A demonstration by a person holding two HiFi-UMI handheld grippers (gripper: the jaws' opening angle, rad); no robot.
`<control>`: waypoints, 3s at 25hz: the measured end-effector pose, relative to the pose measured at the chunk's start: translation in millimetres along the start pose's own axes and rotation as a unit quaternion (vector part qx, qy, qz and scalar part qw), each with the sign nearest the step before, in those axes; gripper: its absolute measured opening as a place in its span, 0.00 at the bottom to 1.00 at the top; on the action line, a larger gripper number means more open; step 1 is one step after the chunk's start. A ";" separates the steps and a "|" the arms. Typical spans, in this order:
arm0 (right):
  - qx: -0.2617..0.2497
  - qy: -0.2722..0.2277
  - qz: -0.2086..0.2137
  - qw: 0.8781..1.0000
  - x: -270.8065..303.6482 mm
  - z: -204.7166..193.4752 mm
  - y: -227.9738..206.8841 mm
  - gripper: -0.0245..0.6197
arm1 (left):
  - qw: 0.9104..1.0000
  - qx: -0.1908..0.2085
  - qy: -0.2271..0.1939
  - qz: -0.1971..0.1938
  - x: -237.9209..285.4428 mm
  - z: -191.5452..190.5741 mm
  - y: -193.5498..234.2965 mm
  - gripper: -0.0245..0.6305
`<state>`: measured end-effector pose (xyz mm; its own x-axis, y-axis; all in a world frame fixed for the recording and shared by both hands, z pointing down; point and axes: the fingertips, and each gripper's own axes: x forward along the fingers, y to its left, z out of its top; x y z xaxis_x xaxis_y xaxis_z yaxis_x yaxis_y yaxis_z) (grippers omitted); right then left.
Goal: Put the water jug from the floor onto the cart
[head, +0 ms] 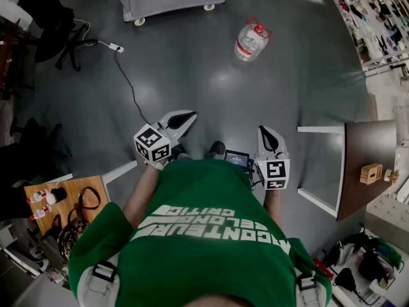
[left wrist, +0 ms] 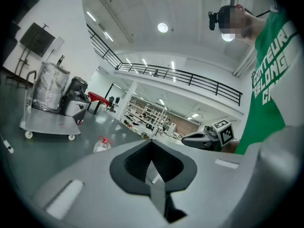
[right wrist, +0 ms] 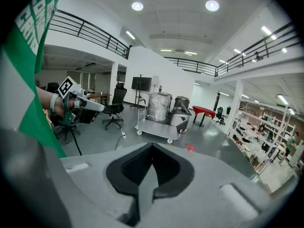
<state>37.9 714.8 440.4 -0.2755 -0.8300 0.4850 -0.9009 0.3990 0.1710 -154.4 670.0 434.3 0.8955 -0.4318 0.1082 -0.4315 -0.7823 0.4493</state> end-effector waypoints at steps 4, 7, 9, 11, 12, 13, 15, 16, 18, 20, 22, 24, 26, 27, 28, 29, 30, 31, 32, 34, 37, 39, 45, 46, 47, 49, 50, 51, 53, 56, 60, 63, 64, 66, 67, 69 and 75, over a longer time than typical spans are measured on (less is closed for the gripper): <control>-0.002 0.006 -0.003 1.000 -7.7 -4.7 5.1 0.03 | 1.000 -0.013 0.002 -0.015 5.2 -2.4 -12.0 0.05; 0.003 0.006 -0.007 1.000 -13.4 -7.8 4.8 0.03 | 0.999 -0.018 0.007 -0.030 11.4 -6.5 -23.4 0.05; 0.006 0.005 -0.009 1.000 -15.5 -10.3 4.9 0.03 | 0.999 -0.016 0.013 -0.039 14.7 -9.0 -29.6 0.05; 0.009 0.005 -0.013 1.000 -18.2 -13.8 3.9 0.03 | 0.999 -0.015 0.017 -0.047 17.3 -12.3 -35.2 0.05; 0.011 0.006 -0.015 1.000 -20.3 -16.1 2.9 0.03 | 0.998 -0.015 0.019 -0.049 18.4 -14.4 -37.9 0.05; 0.015 0.006 -0.018 1.000 -22.5 -18.5 1.8 0.03 | 0.998 -0.016 0.022 -0.052 19.3 -16.6 -40.4 0.05; 0.021 0.007 -0.022 0.999 -26.3 -22.3 -0.2 0.03 | 0.998 -0.016 0.027 -0.055 20.7 -20.3 -44.4 0.05; 0.024 0.006 -0.025 0.999 -27.7 -23.5 -1.2 0.03 | 0.998 -0.016 0.030 -0.057 21.6 -21.5 -46.0 0.05; 0.028 0.005 -0.028 0.999 -30.5 -25.2 -3.6 0.03 | 0.997 -0.014 0.034 -0.060 24.8 -22.8 -48.8 0.05; 0.031 0.003 -0.029 0.999 -32.8 -27.5 -6.5 0.03 | 0.997 -0.011 0.039 -0.063 30.4 -22.7 -51.1 0.05; 0.034 0.002 -0.029 0.999 -34.4 -29.9 -9.5 0.03 | 0.997 -0.006 0.040 -0.064 36.4 -21.5 -53.6 0.05; 0.036 -0.001 -0.029 0.999 -35.2 -31.6 -13.3 0.03 | 0.997 -0.001 0.039 -0.066 41.9 -19.7 -56.4 0.05; 0.037 -0.005 -0.029 0.999 -35.5 -33.0 -18.8 0.03 | 0.997 0.003 0.038 -0.069 47.9 -18.4 -60.4 0.05; 0.038 -0.006 -0.029 0.999 -35.7 -33.7 -22.2 0.03 | 0.997 0.005 0.039 -0.071 51.2 -18.2 -63.0 0.05; 0.039 -0.007 -0.029 0.999 -35.9 -34.4 -25.8 0.03 | 0.997 0.006 0.040 -0.073 54.6 -18.3 -65.9 0.05; 0.041 -0.008 -0.030 0.999 -36.3 -35.3 -29.6 0.03 | 0.996 0.007 0.042 -0.075 58.0 -18.9 -68.9 0.05; 0.043 -0.009 -0.030 0.999 -36.8 -36.4 -33.5 0.03 | 0.996 0.007 0.044 -0.077 61.3 -19.9 -72.0 0.05; 0.045 -0.009 -0.030 0.998 -37.4 -37.9 -37.0 0.03 | 0.996 0.007 0.046 -0.078 64.5 -21.4 -74.8 0.05; 0.047 -0.009 -0.030 0.998 -38.2 -39.5 -40.3 0.03 | 0.996 0.007 0.048 -0.079 67.8 -22.9 -77.2 0.05; 0.050 -0.010 -0.027 0.998 -40.2 -43.0 -46.6 0.03 | 0.996 0.007 0.051 -0.078 75.2 -25.4 -80.3 0.05; 0.051 -0.009 -0.024 0.998 -43.9 -49.6 -56.6 0.03 | 0.996 0.008 0.055 -0.076 88.3 -27.4 -83.8 0.05; 0.053 -0.008 -0.024 0.998 -47.3 -55.6 -64.7 0.03 | 0.995 0.008 0.058 -0.075 98.3 -29.3 -88.0 0.05; 0.052 -0.012 -0.021 0.998 -53.4 -70.9 -89.5 0.03 | 0.991 0.070 0.094 -0.067 128.8 -47.1 -107.3 0.05; 0.052 -0.012 -0.020 0.998 -54.8 -73.8 -93.4 0.03 | 0.990 0.078 0.095 -0.069 133.3 -49.0 -112.7 0.05; 0.052 -0.011 -0.019 0.998 -56.7 -77.3 -96.8 0.03 | 0.990 0.081 0.094 -0.072 137.4 -50.5 -118.6 0.05; 0.055 -0.008 -0.019 0.998 -60.8 -84.7 -101.6 0.03 | 0.989 0.082 0.095 -0.080 143.2 -54.2 -128.6 0.05; 0.058 -0.007 -0.019 0.998 -62.5 -88.1 -102.9 0.03 | 0.988 0.082 0.098 -0.083 144.9 -56.6 -131.6 0.05; 0.061 -0.006 -0.020 0.998 -64.1 -91.1 -104.0 0.03 | 0.988 0.082 0.102 -0.084 146.2 -58.9 -133.6 0.05; 0.068 -0.006 -0.022 0.997 -67.0 -95.7 -107.2 0.03 | 0.987 0.083 0.109 -0.084 148.9 -61.8 -136.3 0.05; 0.077 -0.007 -0.023 0.997 -70.3 -101.3 -113.2 0.03 | 0.986 0.087 0.112 -0.082 155.1 -60.8 -141.2 0.05; 0.079 -0.006 -0.015 0.997 -68.7 -107.8 -116.8 0.03 | 0.988 0.087 0.105 -0.077 161.2 -56.9 -145.8 0.05; 0.074 -0.002 -0.008 0.997 -62.9 -110.1 -114.9 0.03 | 0.990 0.080 0.098 -0.070 157.3 -55.7 -144.2 0.05; 0.071 0.001 -0.007 0.997 -60.6 -111.1 -113.6 0.03 | 0.990 0.077 0.098 -0.067 154.4 -56.8 -142.1 0.05; 0.066 0.001 -0.002 0.998 -56.7 -108.8 -109.8 0.03 | 0.991 0.072 0.099 -0.060 148.0 -60.5 -136.8 0.05; 0.065 0.000 0.000 0.998 -55.3 -106.5 -108.4 0.03 | 0.991 0.068 0.099 -0.058 145.6 -62.4 -134.2 0.05; 0.063 -0.001 0.000 0.998 -52.8 -103.0 -107.6 0.03 | 0.992 0.063 0.099 -0.054 144.1 -65.3 -128.8 0.05; 0.069 0.007 0.001 0.998 -49.9 -99.3 -101.5 0.03 | 0.992 0.057 0.100 -0.056 150.8 -62.8 -116.9 0.05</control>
<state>176.4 754.5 484.0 -0.2730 -0.8235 0.4973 -0.9382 0.3422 0.0516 37.9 724.5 453.8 0.9375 -0.2500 0.2421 -0.3270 -0.8707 0.3674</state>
